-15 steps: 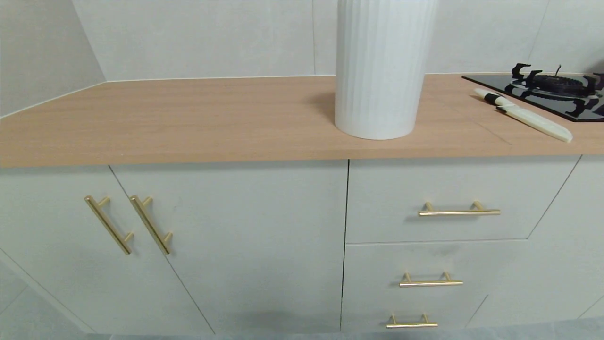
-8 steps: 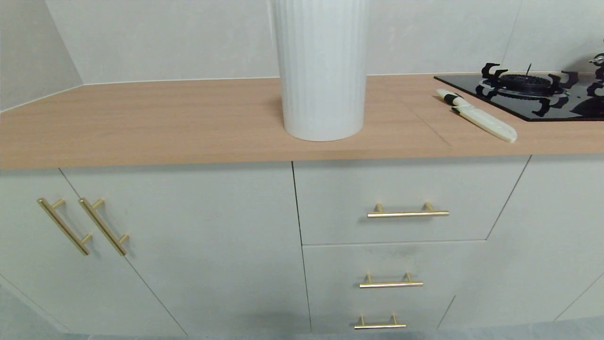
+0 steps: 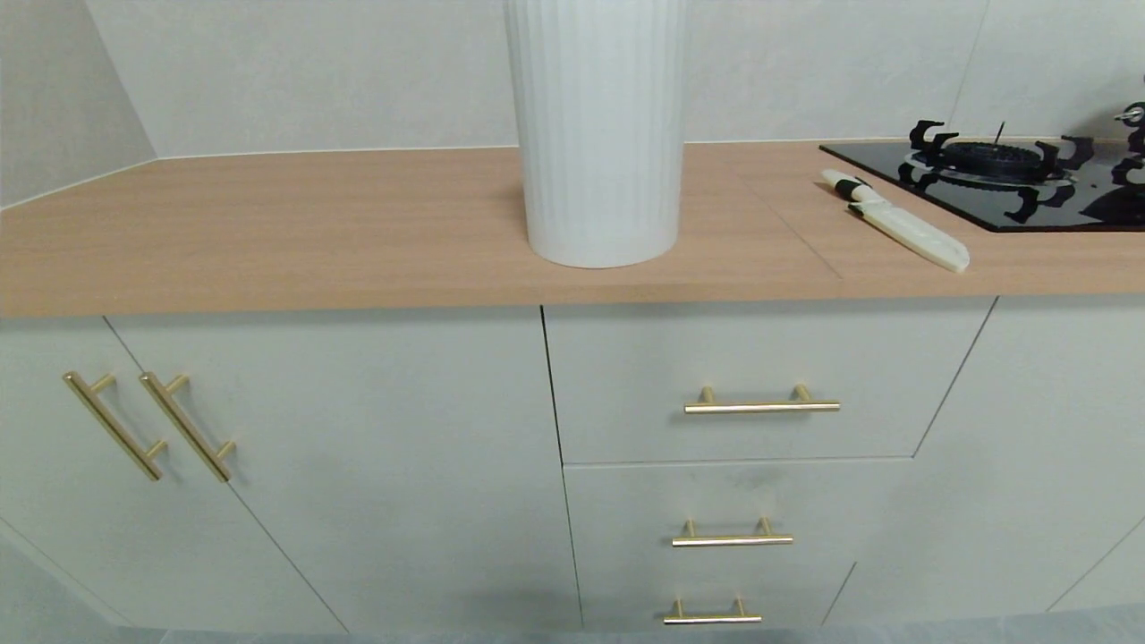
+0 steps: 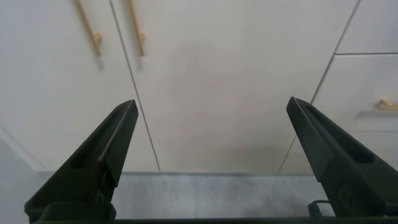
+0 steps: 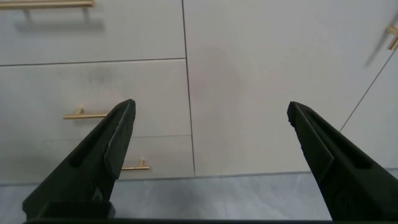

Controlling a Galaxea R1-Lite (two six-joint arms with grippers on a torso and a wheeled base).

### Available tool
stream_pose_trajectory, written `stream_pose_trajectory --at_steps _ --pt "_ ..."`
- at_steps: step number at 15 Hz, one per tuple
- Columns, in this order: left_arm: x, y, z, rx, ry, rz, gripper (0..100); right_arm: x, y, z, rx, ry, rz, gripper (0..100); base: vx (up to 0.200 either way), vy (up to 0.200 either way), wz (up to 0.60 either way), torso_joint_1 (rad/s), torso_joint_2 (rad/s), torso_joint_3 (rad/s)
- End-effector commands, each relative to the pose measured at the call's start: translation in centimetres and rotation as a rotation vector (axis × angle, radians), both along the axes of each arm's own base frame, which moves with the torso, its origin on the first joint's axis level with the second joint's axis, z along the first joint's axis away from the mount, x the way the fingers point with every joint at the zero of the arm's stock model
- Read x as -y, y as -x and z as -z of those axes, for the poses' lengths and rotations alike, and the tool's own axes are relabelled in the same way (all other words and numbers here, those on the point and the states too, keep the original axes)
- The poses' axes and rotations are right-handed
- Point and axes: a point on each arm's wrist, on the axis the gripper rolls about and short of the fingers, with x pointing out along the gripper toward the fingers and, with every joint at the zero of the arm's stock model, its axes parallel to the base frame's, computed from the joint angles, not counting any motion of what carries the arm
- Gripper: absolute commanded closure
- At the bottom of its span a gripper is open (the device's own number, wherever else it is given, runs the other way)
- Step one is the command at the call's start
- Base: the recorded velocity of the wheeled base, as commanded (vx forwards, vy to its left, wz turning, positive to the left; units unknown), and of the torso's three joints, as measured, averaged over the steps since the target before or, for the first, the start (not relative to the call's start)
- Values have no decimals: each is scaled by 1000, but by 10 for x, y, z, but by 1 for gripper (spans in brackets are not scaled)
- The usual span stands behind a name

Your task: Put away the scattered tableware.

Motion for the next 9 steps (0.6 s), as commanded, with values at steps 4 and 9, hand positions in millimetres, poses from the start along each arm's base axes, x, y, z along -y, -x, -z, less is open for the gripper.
stream_pose_trajectory --at_steps 4,9 --pt "0 0 0 0 2 -1 0 0 0 0 -1 0 -1 0 200 0 0 -1 4 4" --pt "0 0 0 0 1 -1 0 0 0 0 -1 1 -1 0 120 0 0 -1 2 2"
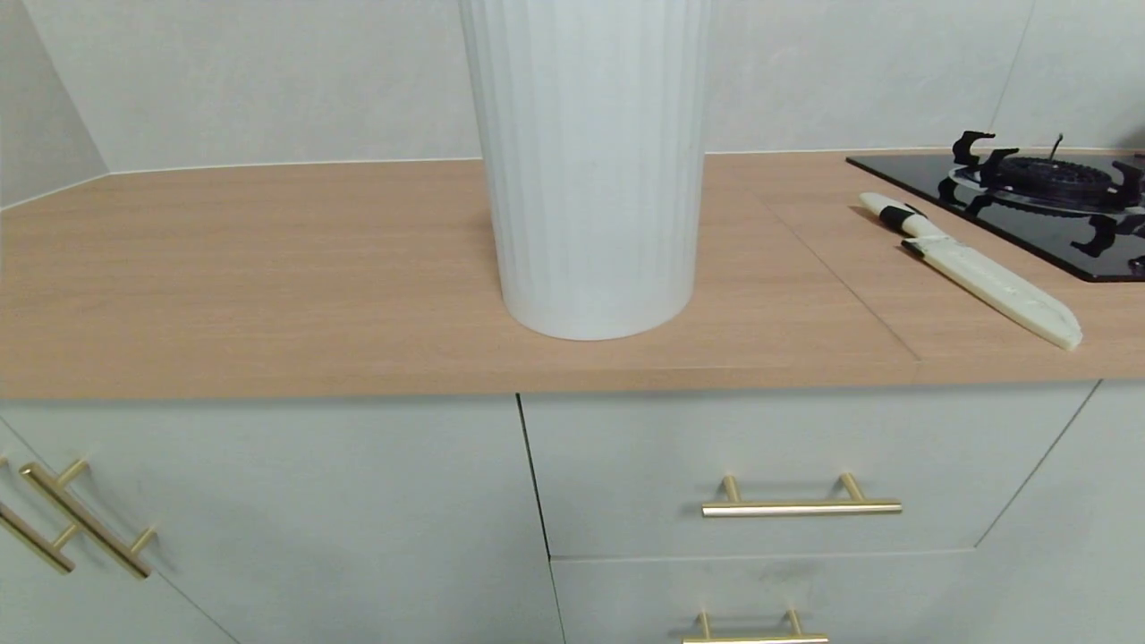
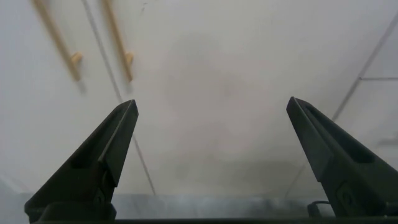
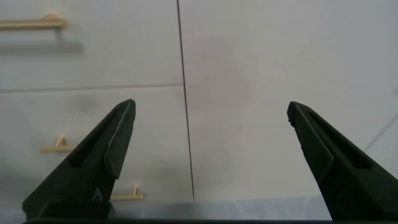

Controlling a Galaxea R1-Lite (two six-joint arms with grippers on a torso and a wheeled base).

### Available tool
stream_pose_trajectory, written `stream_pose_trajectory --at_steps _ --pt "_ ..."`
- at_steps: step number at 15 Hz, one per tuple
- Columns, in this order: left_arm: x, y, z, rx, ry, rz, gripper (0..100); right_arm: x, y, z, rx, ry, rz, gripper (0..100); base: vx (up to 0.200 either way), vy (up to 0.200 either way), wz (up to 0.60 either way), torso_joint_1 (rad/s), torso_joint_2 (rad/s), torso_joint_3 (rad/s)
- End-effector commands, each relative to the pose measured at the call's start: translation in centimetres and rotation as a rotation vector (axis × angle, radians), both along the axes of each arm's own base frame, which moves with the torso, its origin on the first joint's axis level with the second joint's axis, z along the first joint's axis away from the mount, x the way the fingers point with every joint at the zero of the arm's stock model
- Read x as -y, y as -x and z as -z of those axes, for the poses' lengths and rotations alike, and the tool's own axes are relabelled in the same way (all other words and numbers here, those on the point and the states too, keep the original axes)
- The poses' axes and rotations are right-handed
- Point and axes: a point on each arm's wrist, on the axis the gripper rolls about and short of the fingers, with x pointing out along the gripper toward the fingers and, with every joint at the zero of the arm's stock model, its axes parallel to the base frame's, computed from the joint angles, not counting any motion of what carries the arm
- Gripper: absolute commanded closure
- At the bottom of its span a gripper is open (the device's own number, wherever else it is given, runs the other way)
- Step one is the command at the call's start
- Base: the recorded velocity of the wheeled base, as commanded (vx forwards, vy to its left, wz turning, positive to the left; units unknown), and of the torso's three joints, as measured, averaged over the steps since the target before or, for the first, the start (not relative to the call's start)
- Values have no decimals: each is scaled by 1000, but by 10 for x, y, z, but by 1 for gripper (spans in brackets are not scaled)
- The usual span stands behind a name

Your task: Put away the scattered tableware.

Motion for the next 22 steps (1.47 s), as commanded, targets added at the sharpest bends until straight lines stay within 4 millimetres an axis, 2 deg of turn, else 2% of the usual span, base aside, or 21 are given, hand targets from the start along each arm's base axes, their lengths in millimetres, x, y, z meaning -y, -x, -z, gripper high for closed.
stream_pose_trajectory --at_steps 1,11,15,22 --pt "0 0 0 0 2 -1 0 0 0 0 -1 0 0 0 0 0 0 0 0 0" --pt "0 0 0 0 0 -1 0 0 0 0 -1 0 0 0 0 0 0 0 0 0" --pt "0 0 0 0 0 -1 0 0 0 0 -3 0 0 0 0 0 0 58 -216 -246" --pt "0 0 0 0 0 -1 0 0 0 0 -1 0 0 0 0 0 0 139 -488 -307"
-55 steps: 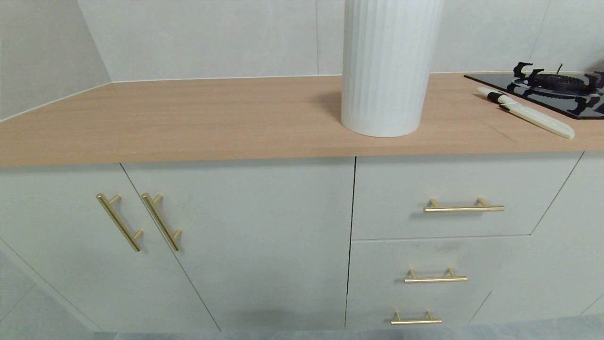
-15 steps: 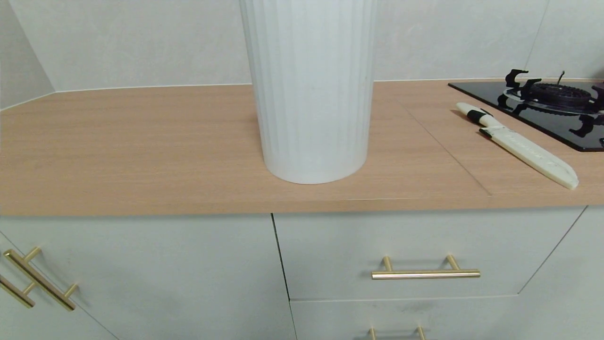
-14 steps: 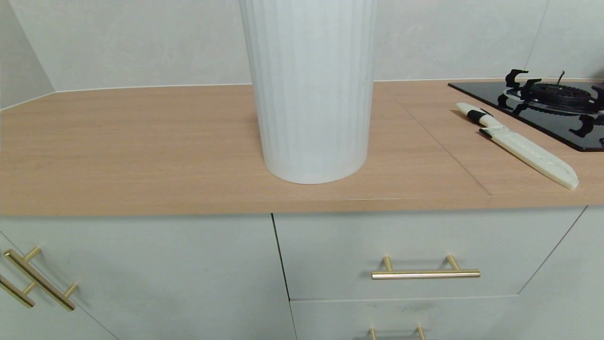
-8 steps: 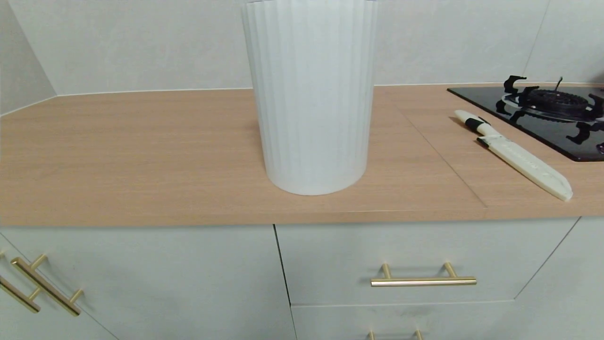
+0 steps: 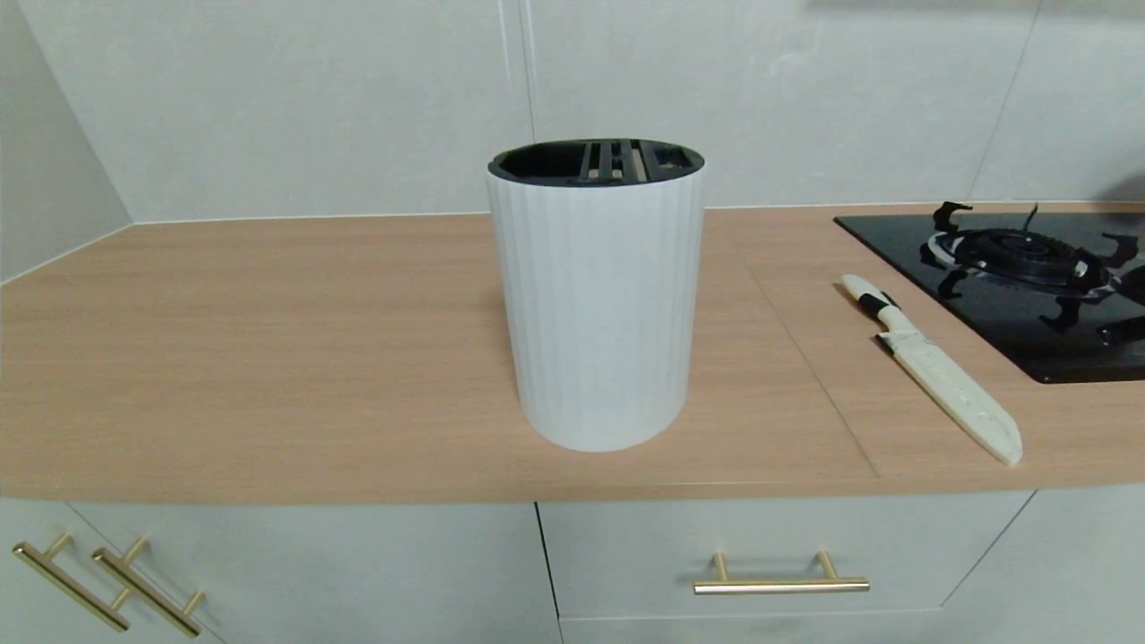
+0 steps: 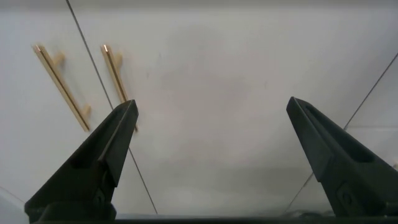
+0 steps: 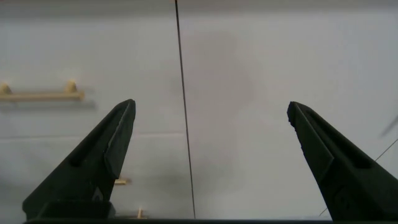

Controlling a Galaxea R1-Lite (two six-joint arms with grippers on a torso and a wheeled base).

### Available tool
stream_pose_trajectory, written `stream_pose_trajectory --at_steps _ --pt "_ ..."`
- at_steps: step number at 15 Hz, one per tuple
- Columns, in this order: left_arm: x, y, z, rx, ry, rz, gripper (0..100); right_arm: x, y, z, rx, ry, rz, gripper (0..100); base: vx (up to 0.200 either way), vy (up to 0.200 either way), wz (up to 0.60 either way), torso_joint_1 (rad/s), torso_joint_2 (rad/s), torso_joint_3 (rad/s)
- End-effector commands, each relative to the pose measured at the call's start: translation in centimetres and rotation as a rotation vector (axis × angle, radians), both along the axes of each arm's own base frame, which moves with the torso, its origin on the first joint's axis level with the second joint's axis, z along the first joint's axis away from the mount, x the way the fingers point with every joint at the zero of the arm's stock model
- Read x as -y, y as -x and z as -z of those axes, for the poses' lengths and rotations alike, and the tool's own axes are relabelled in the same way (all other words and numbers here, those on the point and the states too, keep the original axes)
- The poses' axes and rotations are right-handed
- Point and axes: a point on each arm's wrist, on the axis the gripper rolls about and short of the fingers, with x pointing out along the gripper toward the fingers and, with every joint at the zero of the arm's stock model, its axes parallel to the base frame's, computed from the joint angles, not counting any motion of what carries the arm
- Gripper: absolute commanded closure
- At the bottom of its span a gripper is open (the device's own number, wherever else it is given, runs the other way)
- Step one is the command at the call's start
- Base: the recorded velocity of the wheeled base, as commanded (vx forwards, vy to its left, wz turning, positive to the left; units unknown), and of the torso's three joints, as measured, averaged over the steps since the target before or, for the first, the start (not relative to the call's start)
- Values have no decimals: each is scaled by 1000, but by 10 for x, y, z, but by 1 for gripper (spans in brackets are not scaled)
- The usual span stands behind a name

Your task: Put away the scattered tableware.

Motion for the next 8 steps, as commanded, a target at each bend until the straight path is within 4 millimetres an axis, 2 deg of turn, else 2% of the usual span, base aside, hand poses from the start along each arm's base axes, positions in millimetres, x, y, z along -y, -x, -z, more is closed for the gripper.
stream_pose_trajectory --at_steps 1,8 --pt "0 0 0 0 0 -1 0 0 0 0 -1 0 0 0 0 0 0 188 -466 -300" --pt "0 0 0 0 0 -1 0 0 0 0 -1 0 0 0 0 0 0 193 -480 -289"
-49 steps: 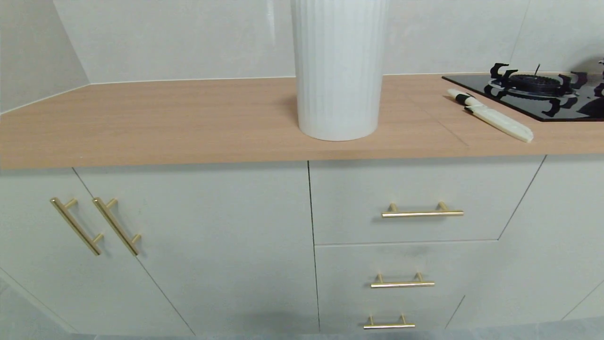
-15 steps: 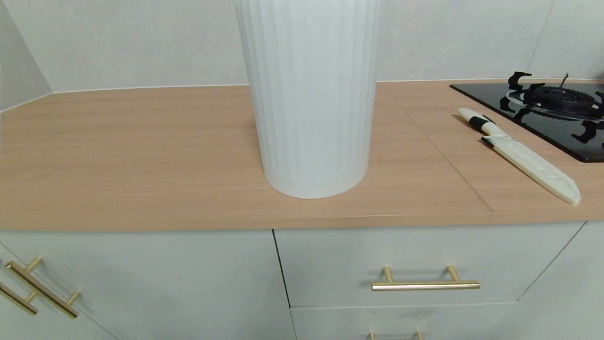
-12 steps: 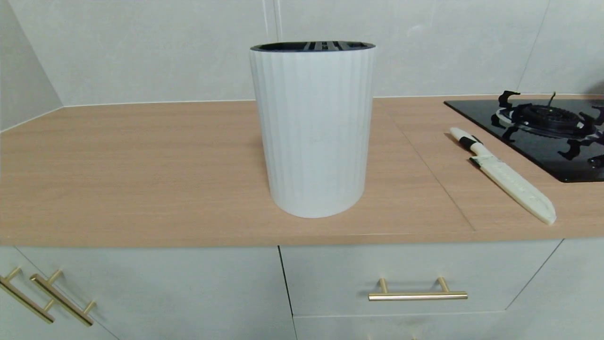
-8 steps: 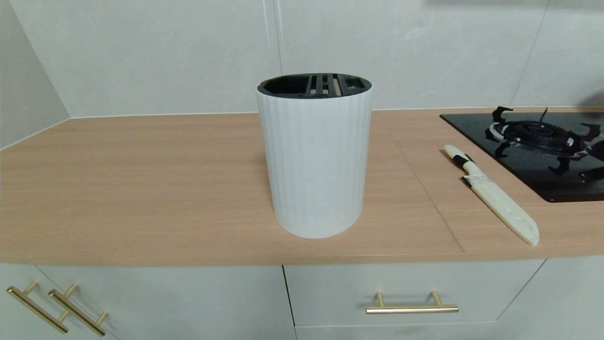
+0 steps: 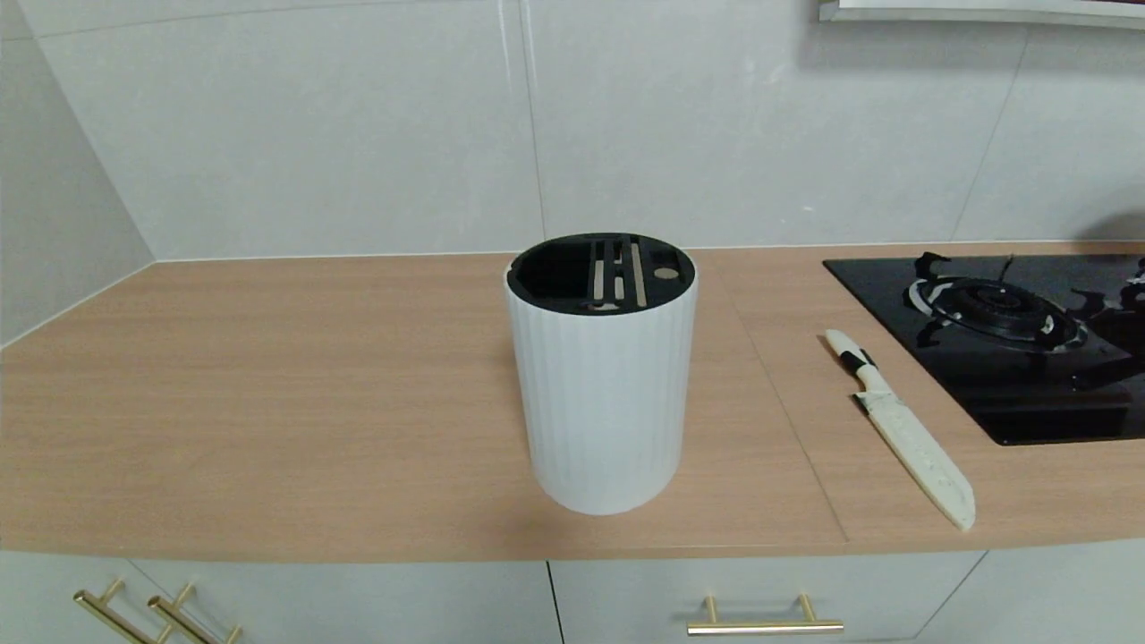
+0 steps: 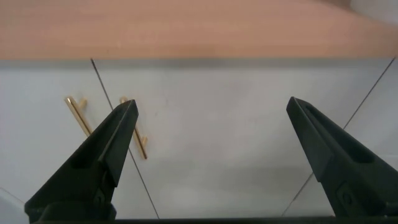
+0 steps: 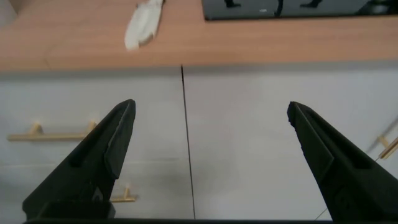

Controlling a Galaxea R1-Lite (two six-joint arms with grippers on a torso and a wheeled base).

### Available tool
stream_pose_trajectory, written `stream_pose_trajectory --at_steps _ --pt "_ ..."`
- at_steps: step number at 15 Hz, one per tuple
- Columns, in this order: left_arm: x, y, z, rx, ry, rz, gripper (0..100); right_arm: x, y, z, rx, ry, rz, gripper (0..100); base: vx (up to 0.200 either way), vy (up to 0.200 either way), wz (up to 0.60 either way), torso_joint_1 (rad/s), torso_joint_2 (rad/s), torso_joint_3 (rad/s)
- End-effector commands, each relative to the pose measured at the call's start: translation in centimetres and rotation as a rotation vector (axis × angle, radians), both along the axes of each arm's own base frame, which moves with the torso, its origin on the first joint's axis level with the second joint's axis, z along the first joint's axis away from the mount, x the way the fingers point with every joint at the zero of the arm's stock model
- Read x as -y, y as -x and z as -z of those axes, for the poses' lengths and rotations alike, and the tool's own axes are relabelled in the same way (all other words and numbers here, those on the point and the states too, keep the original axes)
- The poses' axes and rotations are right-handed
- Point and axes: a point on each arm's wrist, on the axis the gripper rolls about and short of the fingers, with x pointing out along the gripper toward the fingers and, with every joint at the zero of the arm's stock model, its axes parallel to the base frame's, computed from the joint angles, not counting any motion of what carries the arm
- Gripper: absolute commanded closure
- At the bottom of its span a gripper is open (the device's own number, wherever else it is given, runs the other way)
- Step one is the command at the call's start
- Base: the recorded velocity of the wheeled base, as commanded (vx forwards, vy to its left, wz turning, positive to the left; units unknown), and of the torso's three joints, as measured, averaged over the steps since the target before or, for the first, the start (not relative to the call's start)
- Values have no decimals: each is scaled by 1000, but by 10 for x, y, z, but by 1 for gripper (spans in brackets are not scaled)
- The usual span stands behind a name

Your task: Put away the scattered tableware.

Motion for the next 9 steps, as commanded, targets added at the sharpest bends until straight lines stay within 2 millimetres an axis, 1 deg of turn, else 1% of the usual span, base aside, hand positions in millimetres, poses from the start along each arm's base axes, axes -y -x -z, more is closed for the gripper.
stream_pose_trajectory --at_steps 1,9 --pt "0 0 0 0 0 -1 0 0 0 0 -1 0 0 0 0 0 0 203 -486 -286" --pt "0 0 0 0 0 -1 0 0 0 0 -3 0 0 0 0 0 0 234 -532 -296"
